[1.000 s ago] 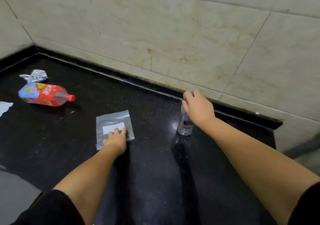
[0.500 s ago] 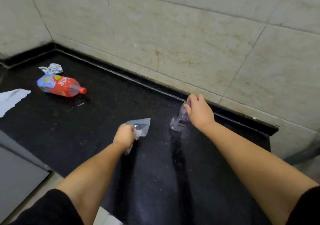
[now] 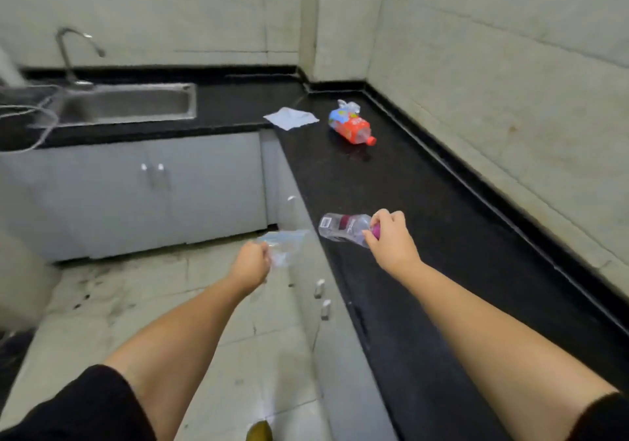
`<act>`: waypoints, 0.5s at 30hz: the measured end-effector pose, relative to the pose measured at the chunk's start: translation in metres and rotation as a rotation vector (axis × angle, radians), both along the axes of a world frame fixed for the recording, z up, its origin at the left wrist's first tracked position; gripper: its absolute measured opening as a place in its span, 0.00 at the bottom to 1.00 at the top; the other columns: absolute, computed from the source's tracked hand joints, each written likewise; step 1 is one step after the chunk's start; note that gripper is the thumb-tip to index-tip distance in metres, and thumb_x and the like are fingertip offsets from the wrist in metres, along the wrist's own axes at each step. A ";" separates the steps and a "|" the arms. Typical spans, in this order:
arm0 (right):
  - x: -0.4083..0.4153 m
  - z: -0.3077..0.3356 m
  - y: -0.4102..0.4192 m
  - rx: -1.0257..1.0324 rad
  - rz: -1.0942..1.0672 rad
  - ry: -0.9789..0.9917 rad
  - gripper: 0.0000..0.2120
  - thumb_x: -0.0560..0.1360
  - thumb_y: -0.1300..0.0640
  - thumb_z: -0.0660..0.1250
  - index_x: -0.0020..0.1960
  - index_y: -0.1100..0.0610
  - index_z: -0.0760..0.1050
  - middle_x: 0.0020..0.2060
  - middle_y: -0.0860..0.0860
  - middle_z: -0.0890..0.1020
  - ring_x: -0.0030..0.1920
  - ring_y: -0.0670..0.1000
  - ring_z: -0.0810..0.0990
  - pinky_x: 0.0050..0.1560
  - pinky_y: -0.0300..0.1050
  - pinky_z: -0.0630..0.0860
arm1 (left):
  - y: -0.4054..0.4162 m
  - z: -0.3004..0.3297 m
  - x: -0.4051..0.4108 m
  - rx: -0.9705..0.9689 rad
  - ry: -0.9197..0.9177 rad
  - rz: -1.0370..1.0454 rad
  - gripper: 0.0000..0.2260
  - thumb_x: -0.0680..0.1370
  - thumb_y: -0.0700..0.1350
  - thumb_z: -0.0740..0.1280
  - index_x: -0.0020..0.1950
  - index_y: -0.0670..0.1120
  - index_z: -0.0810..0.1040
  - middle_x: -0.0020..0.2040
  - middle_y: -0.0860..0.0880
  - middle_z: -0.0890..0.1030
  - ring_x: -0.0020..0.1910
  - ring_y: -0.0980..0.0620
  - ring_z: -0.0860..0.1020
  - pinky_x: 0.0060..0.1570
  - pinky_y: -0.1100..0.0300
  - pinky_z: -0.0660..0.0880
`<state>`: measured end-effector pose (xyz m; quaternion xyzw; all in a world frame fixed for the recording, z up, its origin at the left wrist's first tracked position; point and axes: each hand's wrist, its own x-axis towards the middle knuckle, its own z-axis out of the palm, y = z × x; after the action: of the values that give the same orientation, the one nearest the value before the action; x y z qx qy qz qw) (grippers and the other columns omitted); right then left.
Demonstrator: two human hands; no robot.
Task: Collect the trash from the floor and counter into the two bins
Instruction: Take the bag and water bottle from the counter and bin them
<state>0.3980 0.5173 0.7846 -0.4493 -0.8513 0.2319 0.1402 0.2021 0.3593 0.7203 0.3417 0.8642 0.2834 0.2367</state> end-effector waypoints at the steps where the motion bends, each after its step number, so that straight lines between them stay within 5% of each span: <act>1: -0.017 -0.001 -0.021 -0.013 0.064 -0.003 0.08 0.77 0.57 0.64 0.53 0.61 0.69 0.52 0.56 0.67 0.40 0.61 0.76 0.43 0.51 0.74 | -0.036 -0.003 -0.010 -0.006 0.005 0.075 0.14 0.76 0.32 0.57 0.32 0.44 0.70 0.37 0.34 0.77 0.34 0.39 0.81 0.42 0.42 0.82; 7: -0.117 -0.021 -0.176 -0.027 0.508 -0.014 0.08 0.75 0.60 0.66 0.52 0.63 0.71 0.47 0.53 0.65 0.41 0.55 0.70 0.53 0.52 0.74 | -0.256 -0.004 -0.043 -0.068 0.017 0.513 0.09 0.78 0.34 0.58 0.48 0.33 0.78 0.48 0.31 0.82 0.46 0.35 0.83 0.49 0.44 0.81; 15: -0.197 -0.070 -0.449 -0.036 0.914 -0.223 0.12 0.77 0.55 0.64 0.55 0.61 0.71 0.56 0.59 0.70 0.49 0.61 0.76 0.52 0.52 0.74 | -0.556 -0.044 0.019 -0.194 -0.049 0.918 0.11 0.78 0.36 0.59 0.51 0.36 0.81 0.52 0.37 0.81 0.53 0.38 0.80 0.53 0.51 0.77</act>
<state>0.2011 0.0683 0.7150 -0.0531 -0.9675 0.2351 -0.0764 0.2212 -0.1971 0.6767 -0.1062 0.9426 0.2849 0.1379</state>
